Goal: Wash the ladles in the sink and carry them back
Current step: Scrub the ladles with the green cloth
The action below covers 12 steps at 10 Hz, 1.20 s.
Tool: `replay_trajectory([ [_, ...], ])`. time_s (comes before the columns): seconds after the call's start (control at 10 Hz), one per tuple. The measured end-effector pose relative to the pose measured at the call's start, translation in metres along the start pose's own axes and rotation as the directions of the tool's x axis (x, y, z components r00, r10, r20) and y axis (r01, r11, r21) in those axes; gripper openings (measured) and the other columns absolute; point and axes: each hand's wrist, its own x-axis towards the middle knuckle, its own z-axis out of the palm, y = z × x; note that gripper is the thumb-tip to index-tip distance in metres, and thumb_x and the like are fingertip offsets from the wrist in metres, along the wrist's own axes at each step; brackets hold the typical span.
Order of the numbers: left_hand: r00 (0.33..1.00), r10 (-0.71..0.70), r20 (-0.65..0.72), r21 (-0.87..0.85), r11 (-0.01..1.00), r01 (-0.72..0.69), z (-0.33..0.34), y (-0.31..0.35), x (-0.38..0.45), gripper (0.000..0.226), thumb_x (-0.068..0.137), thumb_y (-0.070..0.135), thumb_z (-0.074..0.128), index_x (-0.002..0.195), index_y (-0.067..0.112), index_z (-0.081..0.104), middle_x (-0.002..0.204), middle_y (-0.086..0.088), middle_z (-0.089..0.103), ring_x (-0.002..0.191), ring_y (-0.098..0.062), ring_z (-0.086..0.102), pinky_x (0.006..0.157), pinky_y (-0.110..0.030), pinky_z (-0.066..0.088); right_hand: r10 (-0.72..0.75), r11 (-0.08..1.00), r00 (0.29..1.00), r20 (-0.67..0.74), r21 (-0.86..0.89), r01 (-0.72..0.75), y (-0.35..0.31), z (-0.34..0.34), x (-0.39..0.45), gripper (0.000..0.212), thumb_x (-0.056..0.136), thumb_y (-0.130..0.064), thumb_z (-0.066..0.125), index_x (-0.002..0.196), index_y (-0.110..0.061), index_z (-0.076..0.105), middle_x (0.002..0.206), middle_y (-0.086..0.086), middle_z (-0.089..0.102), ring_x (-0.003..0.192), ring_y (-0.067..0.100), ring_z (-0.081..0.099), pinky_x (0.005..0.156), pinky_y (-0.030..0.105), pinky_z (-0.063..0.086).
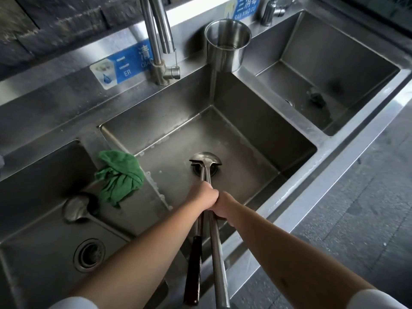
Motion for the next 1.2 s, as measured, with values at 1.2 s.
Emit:
replay_trajectory([
  [1.2,0.780,-0.540,-0.315,-0.763,0.633,0.130,-0.102,-0.336,-0.060,0.015,0.089,0.023,0.052,0.084,0.013,0.062,0.086,-0.006,0.059,0.091,-0.028,0.058,0.071,-0.033,0.034,-0.289,0.747,0.906,0.310,-0.519,0.416,-0.103,0.311,0.018,0.040,0.094,-0.031,0.052,0.131,-0.017,0.052,0.130,0.009,0.059,0.119,0.028,0.056,0.087,0.028,0.042],
])
